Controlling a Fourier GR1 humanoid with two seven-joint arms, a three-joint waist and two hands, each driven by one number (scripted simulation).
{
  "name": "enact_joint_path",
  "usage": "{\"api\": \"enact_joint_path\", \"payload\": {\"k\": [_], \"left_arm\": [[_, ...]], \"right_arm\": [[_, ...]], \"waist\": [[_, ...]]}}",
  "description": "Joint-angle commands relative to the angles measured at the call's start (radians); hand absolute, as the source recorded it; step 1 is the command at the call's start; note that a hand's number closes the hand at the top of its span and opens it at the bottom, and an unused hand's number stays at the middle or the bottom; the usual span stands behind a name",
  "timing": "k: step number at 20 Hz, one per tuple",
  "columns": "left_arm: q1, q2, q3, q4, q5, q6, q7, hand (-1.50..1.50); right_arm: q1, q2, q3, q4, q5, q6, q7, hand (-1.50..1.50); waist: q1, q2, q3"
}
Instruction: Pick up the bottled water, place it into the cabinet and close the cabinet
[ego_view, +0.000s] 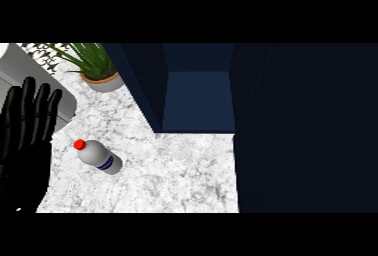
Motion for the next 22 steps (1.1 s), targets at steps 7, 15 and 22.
{"api": "enact_joint_path", "payload": {"k": [7,15,22], "left_arm": [[0.113,-0.072,0.095,-0.066,0.14,0.139,0.2,-1.5],[0.117,-0.072,0.052,-0.35,0.093,0.263,0.494,-1.5],[0.13,-0.076,-0.081,-0.477,-0.061,0.369,0.646,-1.5]], "right_arm": [[0.145,0.004,0.146,-0.131,-0.08,0.113,0.074,-1.5],[0.202,-0.021,0.193,-0.33,-0.112,0.111,0.252,-1.5],[0.171,-0.018,0.215,-0.488,-0.115,0.058,0.431,-1.5]], "waist": [[0.004,0.029,-0.021],[-0.007,0.032,-0.017],[-0.009,0.032,-0.017]]}}
